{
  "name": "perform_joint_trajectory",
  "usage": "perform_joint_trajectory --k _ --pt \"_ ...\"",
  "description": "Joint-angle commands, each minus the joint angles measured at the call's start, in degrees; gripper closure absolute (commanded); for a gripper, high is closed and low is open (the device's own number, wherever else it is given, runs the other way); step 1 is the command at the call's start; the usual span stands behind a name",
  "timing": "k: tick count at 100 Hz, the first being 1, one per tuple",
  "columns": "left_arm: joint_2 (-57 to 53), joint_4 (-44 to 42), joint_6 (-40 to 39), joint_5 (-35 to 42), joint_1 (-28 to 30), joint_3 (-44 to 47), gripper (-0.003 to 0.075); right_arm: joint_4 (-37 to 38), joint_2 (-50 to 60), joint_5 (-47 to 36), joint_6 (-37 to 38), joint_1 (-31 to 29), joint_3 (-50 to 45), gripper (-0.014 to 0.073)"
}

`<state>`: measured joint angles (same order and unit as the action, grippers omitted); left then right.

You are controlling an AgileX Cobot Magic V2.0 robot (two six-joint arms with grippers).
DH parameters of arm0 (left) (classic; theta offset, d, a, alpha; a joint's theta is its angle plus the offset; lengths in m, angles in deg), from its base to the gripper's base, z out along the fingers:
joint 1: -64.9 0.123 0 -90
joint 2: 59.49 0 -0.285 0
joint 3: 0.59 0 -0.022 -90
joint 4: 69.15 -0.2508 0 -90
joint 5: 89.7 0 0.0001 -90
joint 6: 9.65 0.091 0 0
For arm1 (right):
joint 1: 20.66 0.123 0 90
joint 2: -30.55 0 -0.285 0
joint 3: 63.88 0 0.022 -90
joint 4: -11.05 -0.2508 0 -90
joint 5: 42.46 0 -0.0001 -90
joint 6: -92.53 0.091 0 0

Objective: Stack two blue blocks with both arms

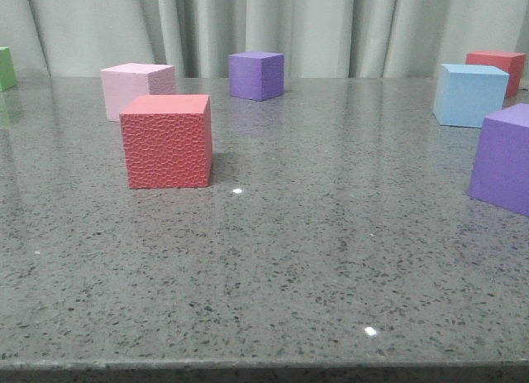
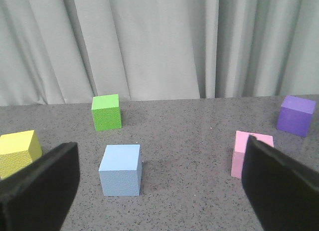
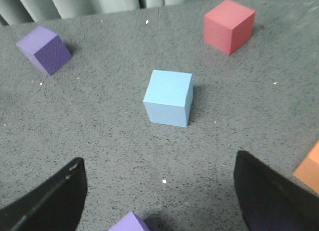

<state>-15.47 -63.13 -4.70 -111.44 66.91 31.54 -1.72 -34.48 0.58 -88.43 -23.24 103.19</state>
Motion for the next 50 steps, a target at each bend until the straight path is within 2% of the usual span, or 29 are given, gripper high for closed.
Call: perform_joint_trajectory --k 1,25,50 --pt "0.25 0.71 -0.19 4.03 0.05 -1.94 0.0079 -1.02 -4.01 0.86 -0.16 -0.39 6.76 -0.0008" --pt "0.25 0.71 -0.19 4.03 0.05 -1.94 0.0079 -1.02 -18.25 10.52 3.36 -0.39 21.28 -0.0008" --pt "0.25 0.71 -0.19 4.14 0.05 -1.94 0.0079 -1.02 -31.89 15.28 7.58 -0.33 33.09 -0.0008"
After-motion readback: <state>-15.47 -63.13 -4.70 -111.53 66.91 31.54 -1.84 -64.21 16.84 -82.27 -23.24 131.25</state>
